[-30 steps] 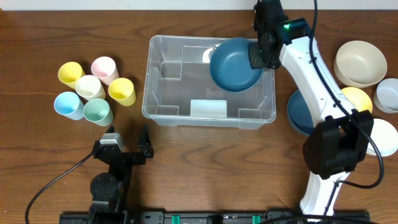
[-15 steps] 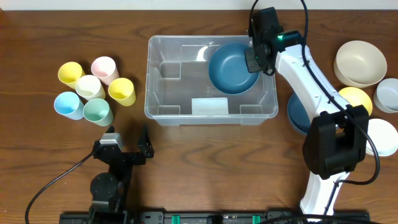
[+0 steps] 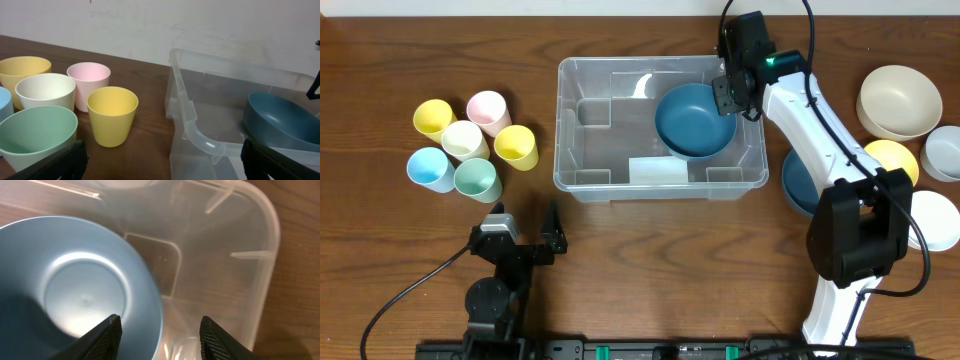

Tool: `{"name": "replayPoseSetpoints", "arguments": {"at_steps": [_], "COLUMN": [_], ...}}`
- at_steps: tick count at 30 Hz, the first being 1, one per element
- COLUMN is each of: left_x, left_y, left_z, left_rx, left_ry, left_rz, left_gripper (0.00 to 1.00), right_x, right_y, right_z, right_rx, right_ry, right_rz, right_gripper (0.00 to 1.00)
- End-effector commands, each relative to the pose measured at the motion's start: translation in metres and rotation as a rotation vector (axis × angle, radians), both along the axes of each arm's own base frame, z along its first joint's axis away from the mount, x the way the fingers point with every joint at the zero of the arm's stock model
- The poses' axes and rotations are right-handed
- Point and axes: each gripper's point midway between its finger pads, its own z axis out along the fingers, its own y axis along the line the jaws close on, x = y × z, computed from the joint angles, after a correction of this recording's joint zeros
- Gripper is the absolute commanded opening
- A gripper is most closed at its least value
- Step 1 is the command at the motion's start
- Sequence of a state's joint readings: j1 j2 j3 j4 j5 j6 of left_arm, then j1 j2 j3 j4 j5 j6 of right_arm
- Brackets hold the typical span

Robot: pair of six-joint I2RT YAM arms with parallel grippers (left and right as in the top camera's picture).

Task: Pack container
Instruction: 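Lift the teal bowl and lower it into the clear container, then release bowl, move right gripper to the near teal bowl rim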

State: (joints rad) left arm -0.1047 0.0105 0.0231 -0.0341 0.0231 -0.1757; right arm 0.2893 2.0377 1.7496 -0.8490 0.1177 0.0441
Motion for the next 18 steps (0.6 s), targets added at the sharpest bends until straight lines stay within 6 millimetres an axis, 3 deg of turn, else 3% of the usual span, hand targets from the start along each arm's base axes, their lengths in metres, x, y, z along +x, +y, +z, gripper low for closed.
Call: {"name": "replayPoseSetpoints", "arguments": {"at_steps": [1, 5, 10, 13, 16, 18], "left_x": [-0.001, -0.001, -0.001, -0.001, -0.001, -0.001], "left_y": [0.004, 0.004, 0.004, 0.004, 0.004, 0.004], "left_z": [-0.017, -0.017, -0.017, -0.017, -0.017, -0.017], "left_rx": [0.025, 0.025, 0.025, 0.025, 0.025, 0.024], "left_ry": [0.05, 0.05, 0.05, 0.05, 0.05, 0.05], "left_rz": [0.019, 0.019, 0.019, 0.019, 0.019, 0.019], "left_gripper": [0.98, 0.98, 0.98, 0.98, 0.98, 0.98], "right_x": [0.0, -0.007, -0.015, -0.02, -0.022, -0.021], "right_y": [0.023, 0.008, -0.057, -0.111, -0.163, -0.183], "right_z": [0.047, 0.093, 0.131, 0.13, 0.113, 0.101], "right_rx": [0.086, 0.142, 0.168, 0.154, 0.124, 0.115], "right_ry": [-0.079, -0.14, -0.198, -0.179, -0.14, -0.119], "right_rz": [0.031, -0.068, -0.268, -0.389, -0.501, -0.538], "right_gripper": [0.52, 0.51, 0.53, 0.52, 0.52, 0.51]}}
